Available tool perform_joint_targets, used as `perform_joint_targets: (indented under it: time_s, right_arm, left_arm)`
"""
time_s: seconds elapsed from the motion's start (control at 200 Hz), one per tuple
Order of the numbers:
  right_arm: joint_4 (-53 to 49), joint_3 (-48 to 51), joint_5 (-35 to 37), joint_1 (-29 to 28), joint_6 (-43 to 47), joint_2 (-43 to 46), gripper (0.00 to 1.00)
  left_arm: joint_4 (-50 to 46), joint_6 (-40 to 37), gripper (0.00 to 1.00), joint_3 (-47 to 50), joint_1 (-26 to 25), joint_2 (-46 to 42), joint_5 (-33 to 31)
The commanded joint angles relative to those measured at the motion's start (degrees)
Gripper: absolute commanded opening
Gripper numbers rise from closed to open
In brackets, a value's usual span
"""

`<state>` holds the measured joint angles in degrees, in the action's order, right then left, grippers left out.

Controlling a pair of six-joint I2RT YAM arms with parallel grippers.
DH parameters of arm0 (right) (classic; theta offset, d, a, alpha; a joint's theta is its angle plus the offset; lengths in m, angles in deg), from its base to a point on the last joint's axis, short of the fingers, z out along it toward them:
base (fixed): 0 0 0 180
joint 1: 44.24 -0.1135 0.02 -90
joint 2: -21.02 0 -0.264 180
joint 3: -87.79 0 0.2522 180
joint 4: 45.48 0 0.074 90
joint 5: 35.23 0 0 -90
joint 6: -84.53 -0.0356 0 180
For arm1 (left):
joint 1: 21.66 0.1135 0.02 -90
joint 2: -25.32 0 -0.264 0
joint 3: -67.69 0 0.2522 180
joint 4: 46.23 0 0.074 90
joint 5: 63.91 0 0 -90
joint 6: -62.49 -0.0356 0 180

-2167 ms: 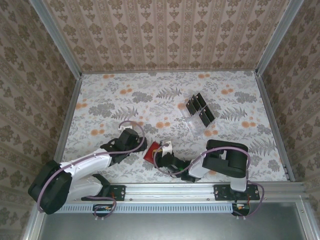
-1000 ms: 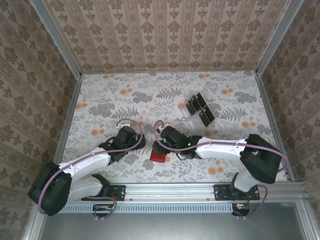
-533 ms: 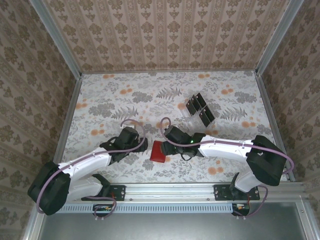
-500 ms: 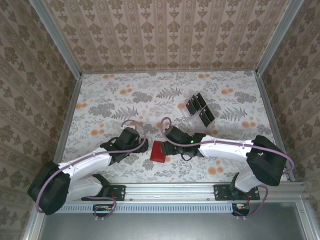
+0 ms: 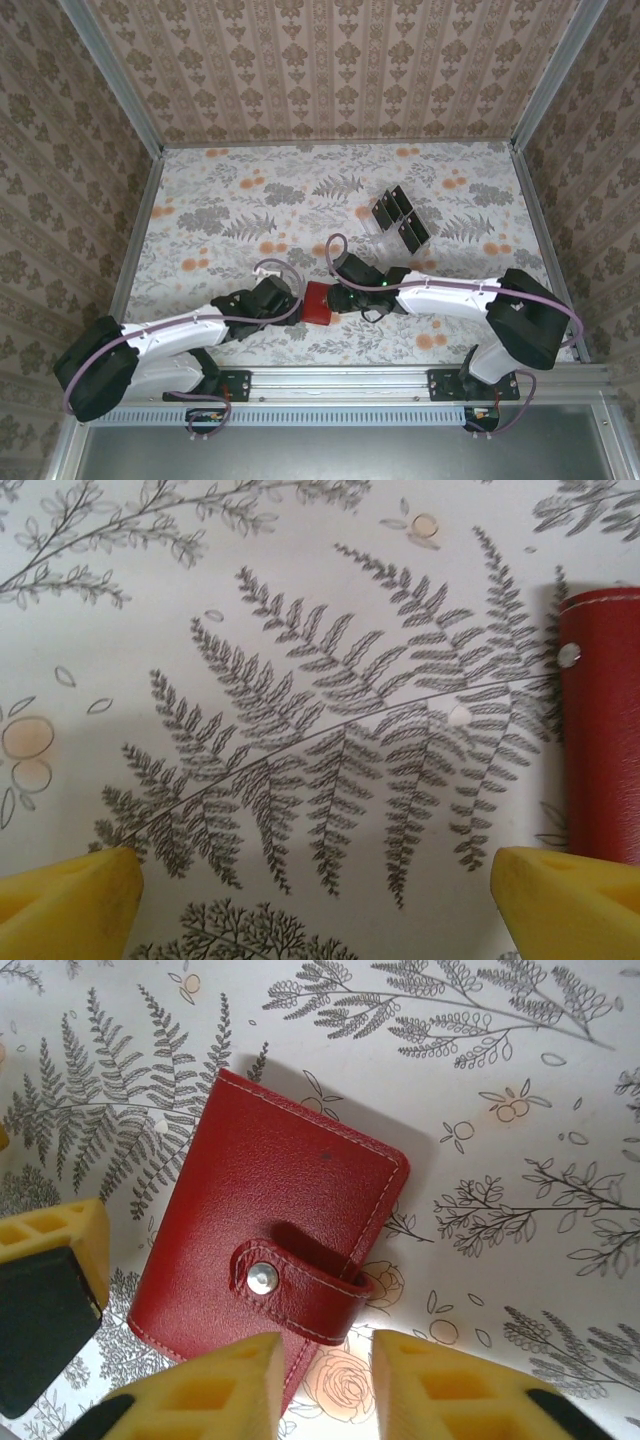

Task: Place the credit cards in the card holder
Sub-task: Rotate the card holder at the center of the table.

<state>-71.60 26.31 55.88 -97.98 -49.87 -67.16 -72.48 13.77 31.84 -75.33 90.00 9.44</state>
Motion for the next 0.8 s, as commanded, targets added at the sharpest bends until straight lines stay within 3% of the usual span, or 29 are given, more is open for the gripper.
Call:
perform_joint_targets:
  time_s: [0.0,0.53,0.79]
  right_arm:
    - [2.2,0.6,-2.2,0.2,-0.9,-1.8,0.28]
    - [4.3,-0.7,-1.9,5.1,1.6,-6.3,0.27]
    - [0.6,-1.5,-2.3,6.2,3.5,-1.6,0.28]
  left_arm:
    - [-1.8,3.2,0.98,0.5,-1.1,1.2,-2.3]
    - [5.6,6.5,0.98,-2.5,-7.6,10.2,-2.2]
    - [1.3,5.5,0.98,-5.9,-7.7,8.3,-6.5]
